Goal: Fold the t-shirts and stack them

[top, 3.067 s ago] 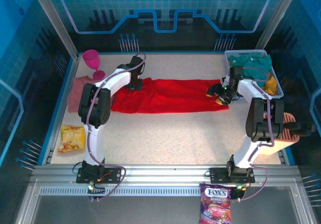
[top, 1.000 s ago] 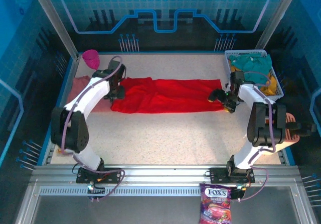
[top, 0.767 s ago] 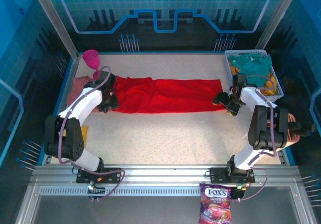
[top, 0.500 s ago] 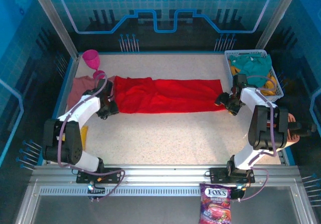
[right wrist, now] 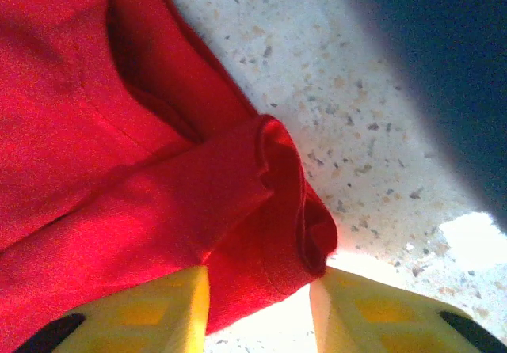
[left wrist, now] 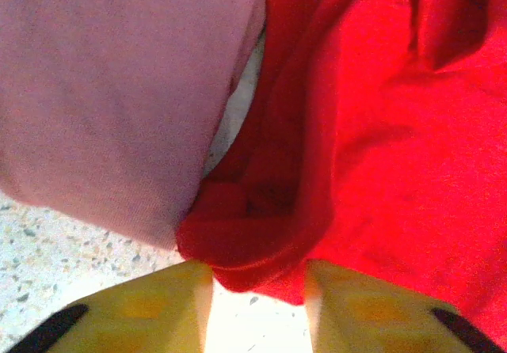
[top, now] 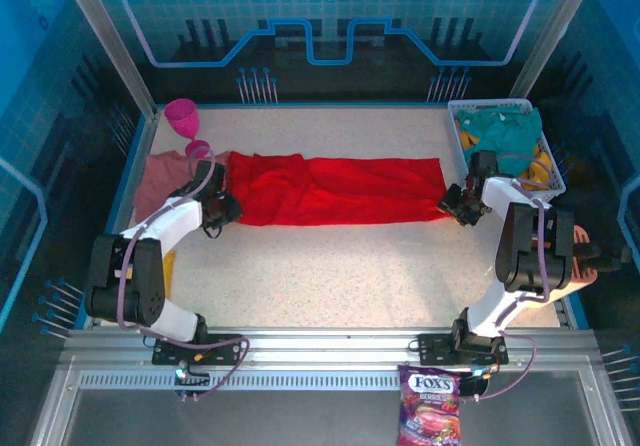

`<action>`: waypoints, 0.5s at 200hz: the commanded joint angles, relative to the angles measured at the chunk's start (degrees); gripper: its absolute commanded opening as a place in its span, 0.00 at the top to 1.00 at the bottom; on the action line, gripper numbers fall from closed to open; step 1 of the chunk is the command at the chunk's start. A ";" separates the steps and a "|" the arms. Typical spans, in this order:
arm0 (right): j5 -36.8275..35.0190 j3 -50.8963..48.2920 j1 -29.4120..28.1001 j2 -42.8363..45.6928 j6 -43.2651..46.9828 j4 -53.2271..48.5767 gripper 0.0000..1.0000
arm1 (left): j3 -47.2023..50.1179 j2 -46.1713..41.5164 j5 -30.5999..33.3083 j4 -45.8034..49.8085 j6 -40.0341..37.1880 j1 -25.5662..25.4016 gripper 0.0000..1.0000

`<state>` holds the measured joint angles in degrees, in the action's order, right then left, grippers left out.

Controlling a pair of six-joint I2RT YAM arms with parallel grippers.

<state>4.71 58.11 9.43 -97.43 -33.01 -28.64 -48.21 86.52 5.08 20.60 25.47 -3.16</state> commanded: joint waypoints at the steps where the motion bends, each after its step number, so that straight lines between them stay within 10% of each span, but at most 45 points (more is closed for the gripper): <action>1: 1.44 -0.56 1.15 -0.95 -0.47 0.34 0.70 | -1.04 2.36 0.50 -1.43 -0.16 0.52 0.67; 65: 2.05 -1.63 3.91 3.73 -0.89 -1.55 1.00 | -1.03 2.38 1.45 4.28 1.71 0.39 0.65; 100: 2.29 -1.87 6.65 6.07 -0.35 -4.23 1.00 | -0.31 1.94 0.55 4.27 1.82 -0.94 0.56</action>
<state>6.50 56.69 13.72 -93.97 -33.63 -29.78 -48.60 88.88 6.52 22.87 26.63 -3.29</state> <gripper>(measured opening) 0.066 0.417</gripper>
